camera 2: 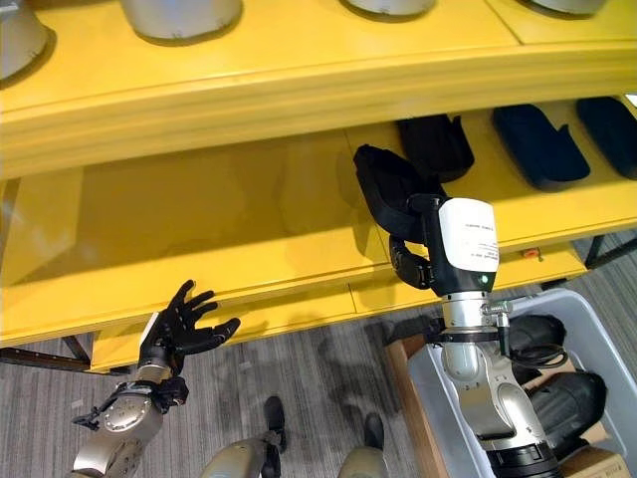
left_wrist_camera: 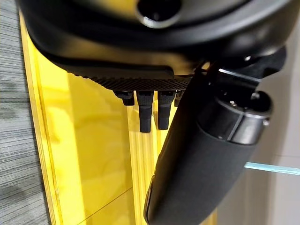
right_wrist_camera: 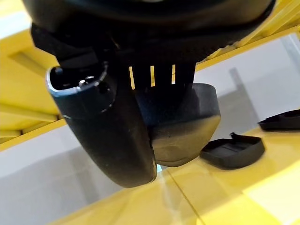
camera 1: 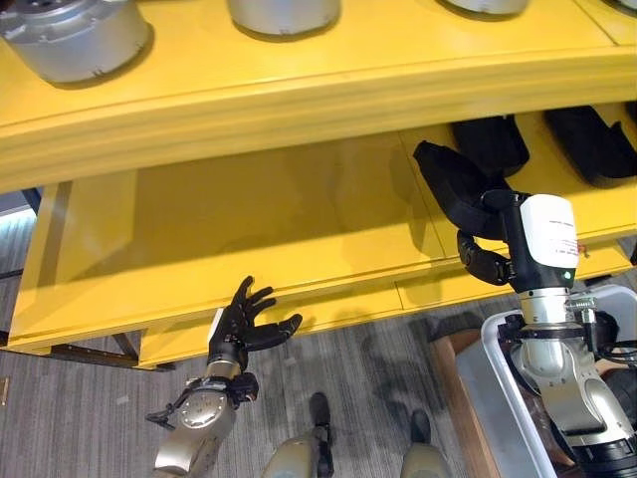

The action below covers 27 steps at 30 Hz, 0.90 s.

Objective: Move parts from the plastic box to the shelf.

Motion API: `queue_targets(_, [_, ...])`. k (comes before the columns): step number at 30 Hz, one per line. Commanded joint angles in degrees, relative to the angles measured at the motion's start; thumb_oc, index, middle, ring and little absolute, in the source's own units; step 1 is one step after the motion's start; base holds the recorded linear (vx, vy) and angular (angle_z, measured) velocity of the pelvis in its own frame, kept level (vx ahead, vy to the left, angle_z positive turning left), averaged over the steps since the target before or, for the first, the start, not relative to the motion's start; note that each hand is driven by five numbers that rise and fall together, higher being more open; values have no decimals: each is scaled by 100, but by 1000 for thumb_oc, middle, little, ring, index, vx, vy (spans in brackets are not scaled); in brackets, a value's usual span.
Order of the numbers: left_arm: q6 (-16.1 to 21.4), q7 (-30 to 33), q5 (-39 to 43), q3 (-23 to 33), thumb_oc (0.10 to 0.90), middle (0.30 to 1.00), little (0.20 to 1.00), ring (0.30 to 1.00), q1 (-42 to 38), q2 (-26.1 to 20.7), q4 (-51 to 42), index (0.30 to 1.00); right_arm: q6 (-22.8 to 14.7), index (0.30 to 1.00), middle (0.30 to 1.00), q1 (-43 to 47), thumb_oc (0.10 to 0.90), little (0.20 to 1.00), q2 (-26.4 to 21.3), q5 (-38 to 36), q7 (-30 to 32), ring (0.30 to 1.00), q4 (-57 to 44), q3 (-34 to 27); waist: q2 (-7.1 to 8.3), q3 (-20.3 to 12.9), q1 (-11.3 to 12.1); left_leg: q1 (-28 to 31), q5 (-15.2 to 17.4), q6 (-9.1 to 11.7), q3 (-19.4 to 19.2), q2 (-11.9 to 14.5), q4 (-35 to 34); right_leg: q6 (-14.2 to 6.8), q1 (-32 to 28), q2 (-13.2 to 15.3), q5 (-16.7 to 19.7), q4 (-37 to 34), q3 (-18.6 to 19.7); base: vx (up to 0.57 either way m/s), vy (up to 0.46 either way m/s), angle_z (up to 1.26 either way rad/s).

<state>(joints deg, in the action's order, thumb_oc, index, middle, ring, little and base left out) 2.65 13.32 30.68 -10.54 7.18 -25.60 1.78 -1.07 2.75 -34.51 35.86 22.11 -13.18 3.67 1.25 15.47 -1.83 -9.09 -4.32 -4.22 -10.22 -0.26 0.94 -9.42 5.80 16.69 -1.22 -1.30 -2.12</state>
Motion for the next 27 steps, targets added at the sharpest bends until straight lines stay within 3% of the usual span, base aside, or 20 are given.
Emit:
queue_targets(1, [803,-95,-151,312,900,1000,1000,1000,-408,109,-728,1000,-171,300,300,682,400,300,-269,170,609,300,-356,-423,140,-355,-170,131,660,602,-1,606,823,-126,-107,-100,417,168,-234,68,-193,43])
queue_targets(4, [768,-139,-127,292,900,1000,1000,1000,-407,215,-720,1000,-176,300,300,535,400,300,-300,193,631,300,-399,-557,169,-430,-202,186,568,742,153,750,832,-56,-322,-243,247,234,-183,44,-168,60])
queue_targets(11, [657,-219,-119,315,900,1000,1000,1000,-213,361,-718,1000,-251,300,300,350,400,300,-367,85,626,300,-539,-706,46,-661,-226,507,303,976,350,1084,477,203,-968,-632,-197,103,-517,54,-171,16])
queue_targets(27, [625,-184,-94,350,900,1000,1000,1000,-67,420,-798,1000,-342,300,300,1068,400,300,-520,104,461,300,-739,-205,25,-779,-18,689,369,1014,435,1086,461,275,-1248,-650,-418,254,-687,17,-30,11])
